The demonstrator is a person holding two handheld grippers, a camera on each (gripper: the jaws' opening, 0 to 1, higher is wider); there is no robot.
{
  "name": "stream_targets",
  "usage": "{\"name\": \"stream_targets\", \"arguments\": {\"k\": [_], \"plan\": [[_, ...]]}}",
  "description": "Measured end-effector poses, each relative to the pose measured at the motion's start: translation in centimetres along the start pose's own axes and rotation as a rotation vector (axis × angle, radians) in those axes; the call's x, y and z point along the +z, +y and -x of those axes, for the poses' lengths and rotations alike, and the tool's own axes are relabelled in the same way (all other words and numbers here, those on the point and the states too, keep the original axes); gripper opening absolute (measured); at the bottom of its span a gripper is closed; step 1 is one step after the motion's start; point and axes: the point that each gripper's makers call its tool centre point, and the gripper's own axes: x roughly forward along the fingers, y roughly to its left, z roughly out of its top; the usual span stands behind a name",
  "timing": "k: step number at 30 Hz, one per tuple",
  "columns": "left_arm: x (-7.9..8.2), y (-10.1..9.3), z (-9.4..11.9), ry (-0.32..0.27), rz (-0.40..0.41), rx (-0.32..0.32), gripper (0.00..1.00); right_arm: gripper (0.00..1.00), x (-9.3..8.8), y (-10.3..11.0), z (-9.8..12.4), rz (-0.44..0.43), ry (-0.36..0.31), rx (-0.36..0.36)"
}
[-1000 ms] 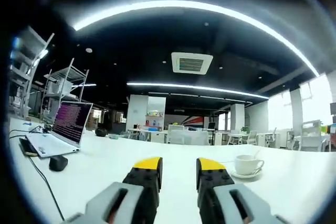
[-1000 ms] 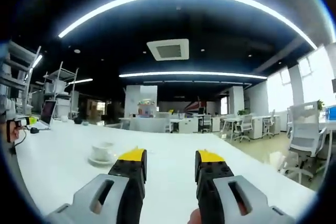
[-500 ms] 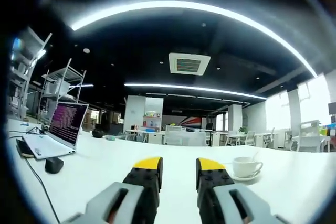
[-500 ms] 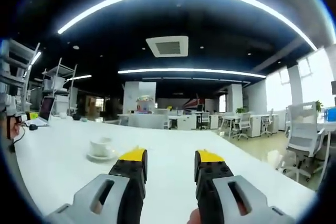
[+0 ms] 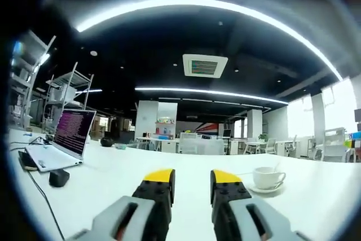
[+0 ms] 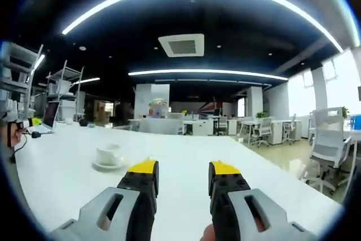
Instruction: Tidy tabletop coffee trays, cups and spoons，present forward
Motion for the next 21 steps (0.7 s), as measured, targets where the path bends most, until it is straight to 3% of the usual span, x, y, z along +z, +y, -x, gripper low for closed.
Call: {"name": "stream_targets", "arguments": {"k": [7, 15, 21], "plan": [[-0.3, -0.4, 0.1, 0.014, -0.010, -0.017, 0.27, 0.36, 0.1, 0.3, -0.1, -0.004, -0.002, -0.001], [-2.3, -0.3, 0.7, 0.054, 0.006, -0.016, 0.27, 0.36, -1.8, 0.6, -0.1, -0.012, 0.040, 0.003], [-2.9, -0.4, 0.6, 0.067, 0.028, -0.014, 0.27, 0.35, -1.7, 0.6, -0.3, -0.017, 0.042, 0.005]]}}
